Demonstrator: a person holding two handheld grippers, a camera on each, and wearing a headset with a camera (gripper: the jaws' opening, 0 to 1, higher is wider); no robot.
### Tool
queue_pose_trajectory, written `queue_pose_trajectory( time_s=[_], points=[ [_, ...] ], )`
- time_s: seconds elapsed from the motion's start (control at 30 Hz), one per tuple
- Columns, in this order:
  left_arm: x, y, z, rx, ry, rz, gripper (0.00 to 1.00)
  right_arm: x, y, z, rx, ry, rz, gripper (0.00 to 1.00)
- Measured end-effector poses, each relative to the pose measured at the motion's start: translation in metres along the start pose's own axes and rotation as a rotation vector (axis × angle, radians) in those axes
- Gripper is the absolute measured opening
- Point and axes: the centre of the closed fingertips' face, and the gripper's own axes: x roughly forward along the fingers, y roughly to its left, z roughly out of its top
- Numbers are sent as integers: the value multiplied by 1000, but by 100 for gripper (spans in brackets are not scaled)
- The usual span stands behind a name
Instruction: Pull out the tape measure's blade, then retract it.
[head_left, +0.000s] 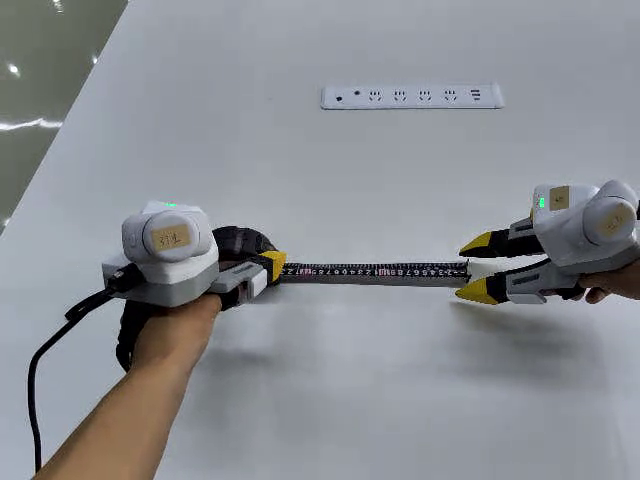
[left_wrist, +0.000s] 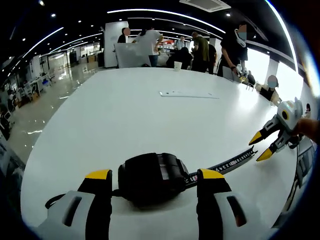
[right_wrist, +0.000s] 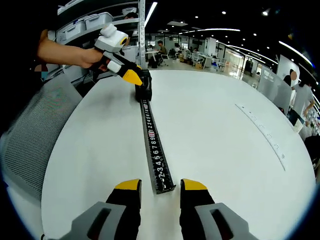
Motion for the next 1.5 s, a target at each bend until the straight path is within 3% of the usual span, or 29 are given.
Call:
queue_pose_trajectory(
  time_s=[0.43, 0.9, 1.5],
  points=[
    [8, 2, -5, -35, 39, 21, 58, 6, -3, -5, -28, 31, 40, 13],
    [11, 3, -6, -43, 48, 37, 59, 7, -4, -9, -71, 45, 43, 12],
    [12, 3, -8, -26, 56, 47, 56, 7, -4, -10, -61, 50, 43, 9]
  ],
)
